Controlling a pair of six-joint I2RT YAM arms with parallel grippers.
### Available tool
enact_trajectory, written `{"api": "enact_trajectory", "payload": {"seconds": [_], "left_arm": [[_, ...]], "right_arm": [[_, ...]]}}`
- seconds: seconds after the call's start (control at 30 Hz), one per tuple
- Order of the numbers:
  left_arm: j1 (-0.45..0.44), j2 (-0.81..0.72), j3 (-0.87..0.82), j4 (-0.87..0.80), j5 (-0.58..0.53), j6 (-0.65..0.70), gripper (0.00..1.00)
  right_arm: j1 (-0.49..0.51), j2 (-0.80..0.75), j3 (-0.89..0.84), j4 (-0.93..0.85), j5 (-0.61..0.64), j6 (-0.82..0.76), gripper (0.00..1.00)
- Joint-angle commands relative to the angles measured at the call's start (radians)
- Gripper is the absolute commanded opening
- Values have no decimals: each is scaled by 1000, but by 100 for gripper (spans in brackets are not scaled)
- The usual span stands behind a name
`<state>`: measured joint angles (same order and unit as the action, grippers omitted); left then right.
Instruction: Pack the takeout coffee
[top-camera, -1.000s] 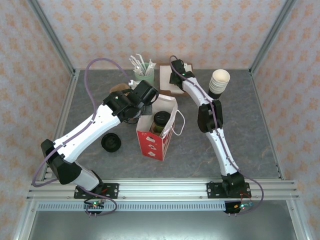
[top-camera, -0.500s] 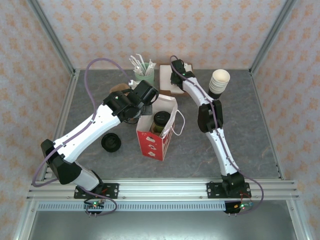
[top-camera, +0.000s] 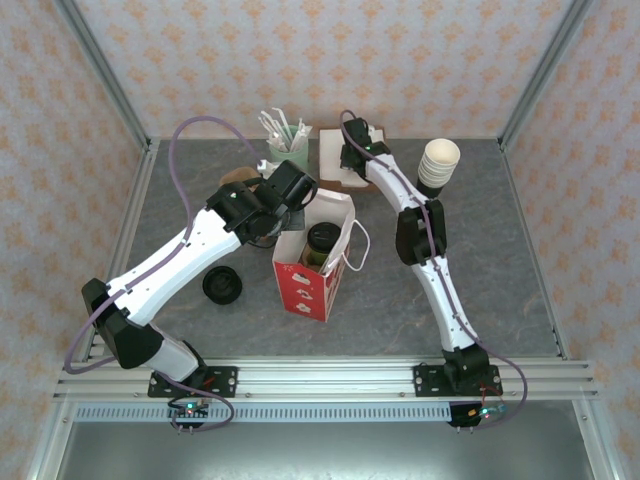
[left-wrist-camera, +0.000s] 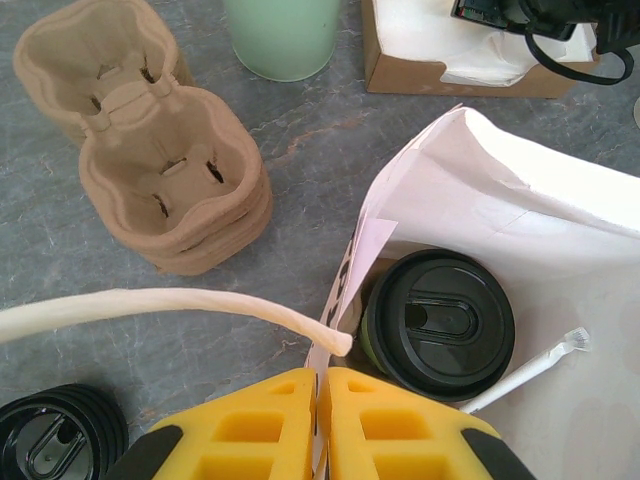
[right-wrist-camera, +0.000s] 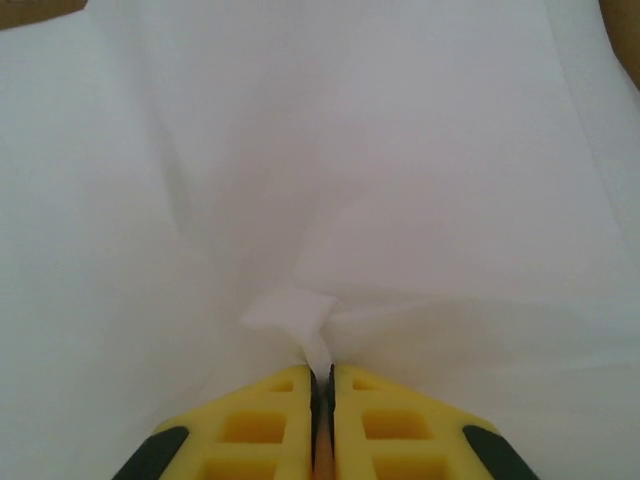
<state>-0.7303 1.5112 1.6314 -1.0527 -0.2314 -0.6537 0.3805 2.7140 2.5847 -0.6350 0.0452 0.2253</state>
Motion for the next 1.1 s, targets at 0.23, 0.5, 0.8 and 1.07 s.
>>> {"api": "enact_trajectory", "payload": {"seconds": [0.23,0.5,0.8,1.07], "left_arm": [[9,-34,-23,-7,5,5,12],[10,-23,-20,32,39,-21,12],[8,-32,-22,83,53,-81,12],[9,-72,-60,141,34,-107,13]], "right_arm": [[-1,-205,57,-26,-30,-16,4],[-1,-384,66,-96,-92,-2,0],[16,-668,41,-264,-242,100,0],[34,-1019,-329,-160,-662,377,0]]}}
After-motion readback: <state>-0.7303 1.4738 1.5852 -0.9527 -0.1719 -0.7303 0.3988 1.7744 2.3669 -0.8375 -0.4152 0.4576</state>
